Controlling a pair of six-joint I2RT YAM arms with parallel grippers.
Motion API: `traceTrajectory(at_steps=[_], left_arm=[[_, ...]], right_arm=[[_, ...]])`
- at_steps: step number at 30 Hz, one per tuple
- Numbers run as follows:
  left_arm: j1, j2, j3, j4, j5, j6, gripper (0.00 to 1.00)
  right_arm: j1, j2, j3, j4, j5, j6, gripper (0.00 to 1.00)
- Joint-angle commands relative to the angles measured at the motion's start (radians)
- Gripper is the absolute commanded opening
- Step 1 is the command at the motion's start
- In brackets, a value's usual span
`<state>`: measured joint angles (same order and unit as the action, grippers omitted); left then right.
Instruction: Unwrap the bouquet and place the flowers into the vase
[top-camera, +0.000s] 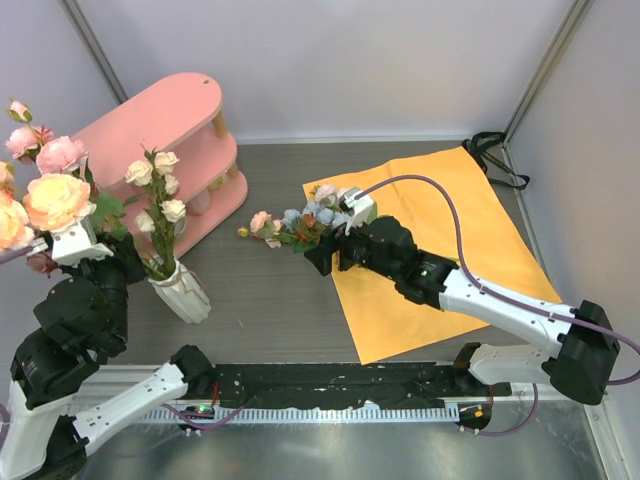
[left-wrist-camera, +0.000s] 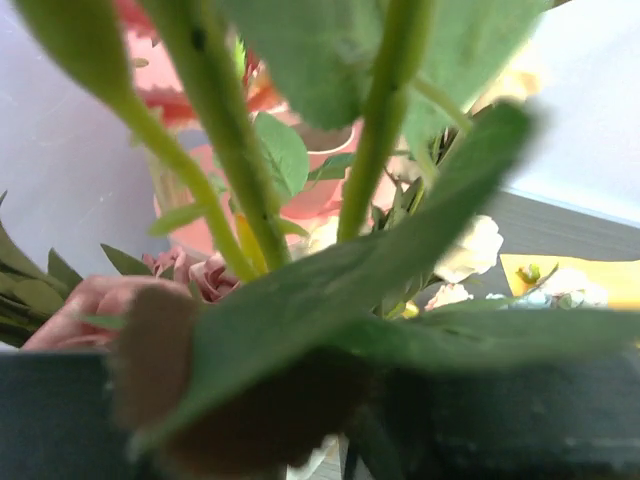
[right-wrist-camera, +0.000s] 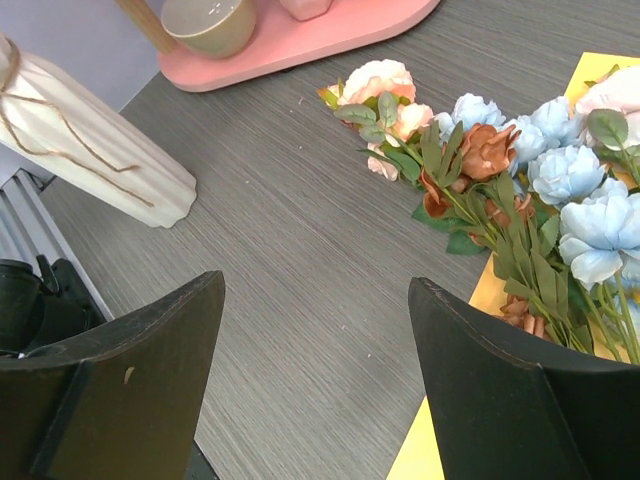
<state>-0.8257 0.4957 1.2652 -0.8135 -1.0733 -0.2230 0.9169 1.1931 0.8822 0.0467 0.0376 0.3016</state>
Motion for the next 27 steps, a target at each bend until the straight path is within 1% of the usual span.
traceTrajectory(at_steps=[1,3,4,6,7,8,10,11,12,13,14,15,16,17,18,20,21,23,27], left_arm=[[-0.004,-0.032,-0.029,-0.038,-0.051,-0.076,0.34],[-0.006,-0.049,-0.049,-0.079,-0.022,-0.099,0.58],[-0.006,-0.071,-0.050,-0.098,0.004,-0.126,0.78],[-0.004,-0.092,-0.020,-0.179,0.073,-0.182,0.89],[-0.006,-0.109,0.000,-0.212,0.091,-0.244,0.99],[-0.004,-0.118,0.047,-0.267,0.117,-0.277,1.00],[-0.006,-0.147,0.094,-0.302,0.215,-0.318,1.00],[-0.006,-0.157,0.135,-0.323,0.248,-0.358,1.00],[-0.010,-0.166,0.155,-0.326,0.332,-0.371,1.00],[-0.013,-0.175,0.189,-0.331,0.375,-0.380,1.00],[-0.018,-0.183,0.204,-0.335,0.412,-0.407,1.00],[-0.030,-0.184,0.217,-0.338,0.482,-0.424,1.00],[-0.035,-0.184,0.232,-0.337,0.518,-0.435,1.00],[-0.047,-0.184,0.235,-0.329,0.565,-0.444,1.00],[-0.052,-0.178,0.237,-0.322,0.643,-0.446,1.00],[-0.058,-0.154,0.230,-0.293,0.729,-0.438,1.00],[-0.058,-0.142,0.227,-0.285,0.795,-0.434,1.00],[-0.059,-0.097,0.220,-0.262,0.846,-0.414,1.00],[-0.058,-0.010,0.206,-0.175,0.958,-0.363,1.00]], right_arm=[[0.002,0.013,0.024,0.002,0.034,-0.015,0.80],[0.002,0.019,0.032,-0.028,0.070,-0.047,0.80],[0.002,0.031,0.041,-0.040,0.090,-0.067,0.80],[0.002,0.048,0.076,-0.147,0.194,-0.132,0.82],[0.002,0.052,0.087,-0.171,0.226,-0.159,0.82],[0.002,0.057,0.092,-0.189,0.290,-0.189,0.84],[0.000,0.056,0.078,-0.208,0.367,-0.298,0.85],[-0.006,0.062,0.052,-0.199,0.445,-0.359,0.89],[-0.016,0.069,0.038,-0.189,0.500,-0.396,0.91],[-0.054,0.086,0.028,-0.186,0.537,-0.456,0.91],[-0.081,0.130,0.031,-0.211,0.563,-0.476,0.91],[-0.105,0.157,0.037,-0.228,0.614,-0.489,0.90],[-0.130,0.175,0.047,-0.241,0.627,-0.496,0.90],[-0.183,0.190,0.049,-0.258,0.633,-0.496,0.88],[-0.205,0.209,0.046,-0.255,0.627,-0.495,0.88],[-0.272,0.217,0.035,-0.233,0.607,-0.492,0.87],[-0.295,0.235,0.038,-0.231,0.573,-0.486,0.88],[-0.344,0.264,0.060,-0.235,0.552,-0.475,0.86],[-0.380,0.322,0.069,-0.219,0.458,-0.480,0.74]])
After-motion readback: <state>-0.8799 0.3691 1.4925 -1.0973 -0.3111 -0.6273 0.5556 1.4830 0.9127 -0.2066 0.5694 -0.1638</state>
